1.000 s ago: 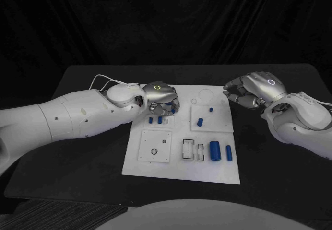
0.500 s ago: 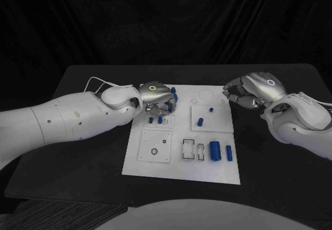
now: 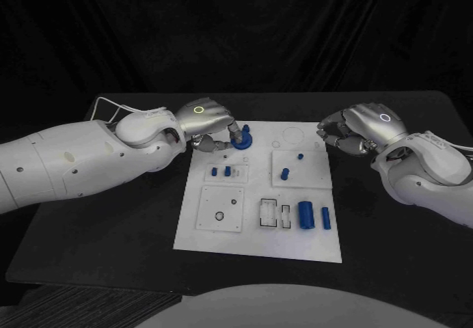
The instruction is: Assemble the parts on the task board
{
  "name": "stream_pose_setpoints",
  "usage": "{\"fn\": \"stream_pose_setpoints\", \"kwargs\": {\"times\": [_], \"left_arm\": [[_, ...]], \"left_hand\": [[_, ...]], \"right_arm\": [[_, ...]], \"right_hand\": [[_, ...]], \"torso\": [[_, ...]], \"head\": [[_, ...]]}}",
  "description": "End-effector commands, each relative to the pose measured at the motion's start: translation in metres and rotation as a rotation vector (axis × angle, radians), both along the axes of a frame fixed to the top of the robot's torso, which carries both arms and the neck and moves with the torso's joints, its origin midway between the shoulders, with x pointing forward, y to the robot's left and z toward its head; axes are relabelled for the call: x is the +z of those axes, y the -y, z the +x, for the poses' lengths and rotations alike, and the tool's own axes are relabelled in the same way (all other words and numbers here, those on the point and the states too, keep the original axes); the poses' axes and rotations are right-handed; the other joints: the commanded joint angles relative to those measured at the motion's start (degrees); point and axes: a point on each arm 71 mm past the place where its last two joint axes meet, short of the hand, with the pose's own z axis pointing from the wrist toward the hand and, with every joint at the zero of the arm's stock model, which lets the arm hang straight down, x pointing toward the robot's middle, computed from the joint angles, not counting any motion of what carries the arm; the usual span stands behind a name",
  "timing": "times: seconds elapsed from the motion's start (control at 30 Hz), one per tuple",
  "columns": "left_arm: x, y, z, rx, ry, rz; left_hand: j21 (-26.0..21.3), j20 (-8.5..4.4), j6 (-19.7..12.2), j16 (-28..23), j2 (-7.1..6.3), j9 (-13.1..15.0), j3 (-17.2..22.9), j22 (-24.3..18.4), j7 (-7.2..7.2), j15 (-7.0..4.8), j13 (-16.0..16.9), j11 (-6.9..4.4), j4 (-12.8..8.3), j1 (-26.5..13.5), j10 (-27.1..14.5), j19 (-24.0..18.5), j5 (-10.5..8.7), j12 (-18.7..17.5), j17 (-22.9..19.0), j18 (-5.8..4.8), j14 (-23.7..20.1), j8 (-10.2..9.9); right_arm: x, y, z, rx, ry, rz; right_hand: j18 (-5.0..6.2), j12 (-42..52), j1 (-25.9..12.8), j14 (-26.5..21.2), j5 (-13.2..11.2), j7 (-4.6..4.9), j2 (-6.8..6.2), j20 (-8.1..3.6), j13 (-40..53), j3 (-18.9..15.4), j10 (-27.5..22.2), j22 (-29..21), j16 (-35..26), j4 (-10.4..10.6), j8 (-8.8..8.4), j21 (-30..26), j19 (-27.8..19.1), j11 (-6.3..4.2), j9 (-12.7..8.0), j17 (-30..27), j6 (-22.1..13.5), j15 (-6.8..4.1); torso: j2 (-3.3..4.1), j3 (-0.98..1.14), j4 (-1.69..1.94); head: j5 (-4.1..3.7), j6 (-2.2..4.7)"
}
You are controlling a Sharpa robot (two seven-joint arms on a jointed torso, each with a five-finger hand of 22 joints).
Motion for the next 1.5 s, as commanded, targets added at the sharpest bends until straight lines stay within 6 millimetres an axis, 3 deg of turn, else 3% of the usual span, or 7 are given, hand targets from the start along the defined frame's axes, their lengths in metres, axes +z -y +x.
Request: {"fn": "stream_pose_setpoints", "kwargs": {"times": [0.03, 0.37, 0.53, 0.67, 0.83, 1.23, 1.5], "left_arm": [[0.004, -0.002, -0.002, -0.002, 0.012, -0.008], [-0.001, -0.011, 0.001, 0.013, -0.034, 0.044], [-0.005, -0.012, 0.003, 0.02, -0.053, 0.06], [-0.01, -0.014, 0.003, 0.029, -0.067, 0.067], [-0.014, -0.015, 0.004, 0.039, -0.075, 0.07], [-0.023, -0.014, 0.004, 0.047, -0.1, 0.084], [-0.028, -0.012, 0.003, 0.047, -0.115, 0.091]], "left_hand": [[-0.3, 0.23, -0.6, -0.2, -0.24, -0.2, 0.2, 11.3, -0.22, -0.07, 0.1, -0.44, -0.2, -0.8, 0.8, -0.3, -0.42, -0.2, 12.3, 1.16, 5.0, -0.5], [-0.8, 0.21, -1.4, -0.5, -0.28, -0.5, 0.2, 11.1, -0.28, -0.07, 0.0, -0.39, 0.1, -1.2, 0.6, -0.6, -1.5, -0.8, 11.7, 1.26, 4.8, -1.1], [-0.7, 0.22, -1.3, -0.6, -0.23, -0.5, 0.3, 11.1, -0.21, -0.06, -0.1, -0.34, 0.2, -1.3, 0.6, -0.6, -1.76, -0.9, 11.7, 1.25, 4.8, -1.1], [-0.7, 0.22, -1.5, -0.6, -0.24, -0.6, 0.3, 11.1, -0.17, -0.07, -0.1, -0.31, 0.2, -1.3, 0.6, -0.6, -1.84, -1.0, 11.7, 1.24, 4.8, -1.2], [-0.6, 0.21, -1.6, -0.6, -0.26, -0.6, 0.3, 11.2, -0.15, -0.07, -0.1, -0.29, 0.2, -1.3, 0.6, -0.5, -1.87, -1.0, 11.7, 1.22, 4.8, -1.2], [-0.7, 0.21, -1.7, -0.7, -0.26, -0.7, 0.3, 11.1, -0.09, -0.06, -0.1, -0.24, 0.2, -1.4, 0.7, -0.6, -1.95, -1.1, 11.5, 1.24, 4.7, -1.3], [-0.9, 0.22, -1.6, -0.7, -0.23, -0.7, 0.3, 11.1, -0.08, -0.05, -0.1, -0.23, 0.2, -1.4, 0.7, -0.7, -2.0, -1.1, 11.5, 1.28, 4.7, -1.2]], "right_arm": [[-0.001, 0.002, 0.0, -0.012, -0.013, 0.003], [-0.001, 0.002, 0.0, -0.015, -0.012, 0.009], [-0.002, 0.002, 0.0, -0.014, -0.012, 0.01], [-0.002, 0.003, 0.0, -0.015, -0.012, 0.01], [-0.002, 0.003, 0.0, -0.014, -0.012, 0.011], [-0.003, 0.003, 0.0, -0.015, -0.013, 0.01], [-0.003, 0.003, 0.0, -0.016, -0.016, 0.009]], "right_hand": [[0.72, -0.2, 0.0, 3.3, 0.3, -0.01, -0.41, -0.34, 7.4, 0.2, 3.2, 11.7, -0.2, 0.0, -0.24, -0.3, 2.0, -0.32, -0.1, 0.0, 0.4, -0.28], [0.73, -0.3, 0.2, 3.3, 0.3, 0.02, -0.4, -0.33, 7.3, 0.4, 3.2, 11.7, -0.2, -0.1, -0.37, -0.4, 2.0, -0.34, -0.1, -0.2, 0.2, -0.26], [0.73, -0.3, 0.2, 3.3, 0.3, 0.02, -0.4, -0.33, 7.3, 0.4, 3.2, 11.7, -0.2, -0.1, -0.37, -0.4, 2.0, -0.34, -0.1, -0.2, 0.2, -0.26], [0.76, -0.4, 0.2, 3.3, 0.3, 0.03, -0.4, -0.32, 7.2, 0.4, 3.1, 11.7, -0.3, -0.1, -0.42, -0.5, 1.9, -0.34, -0.1, -0.3, 0.1, -0.26], [0.76, -0.5, 0.2, 3.3, 0.3, 0.05, -0.41, -0.32, 7.2, 0.4, 3.1, 11.7, -0.3, -0.1, -0.46, -0.5, 1.9, -0.35, -0.2, -0.2, 0.1, -0.25], [0.77, -0.5, 0.2, 3.3, 0.3, 0.07, -0.42, -0.31, 7.1, 0.5, 3.1, 11.7, -0.3, -0.2, -0.52, -0.5, 1.9, -0.37, -0.2, -0.3, 0.0, -0.23], [0.76, -0.5, 0.2, 3.3, 0.3, 0.07, -0.41, -0.31, 7.2, 0.5, 3.1, 11.7, -0.3, -0.2, -0.51, -0.5, 1.9, -0.37, -0.2, -0.3, 0.0, -0.22]], "torso": [[0.0, 0.09, -0.05], [0.03, 0.07, 0.09], [0.1, -0.13, 0.12], [0.04, -0.04, 0.01], [0.21, -0.19, 0.04], [0.12, 0.02, -0.02], [0.02, 0.02, -0.13]], "head": [[-0.2, -0.01], [-0.13, -0.01], [0.01, -0.01], [0.2, -0.01], [0.1, -0.01], [0.15, -0.01], [0.3, -0.01]]}}
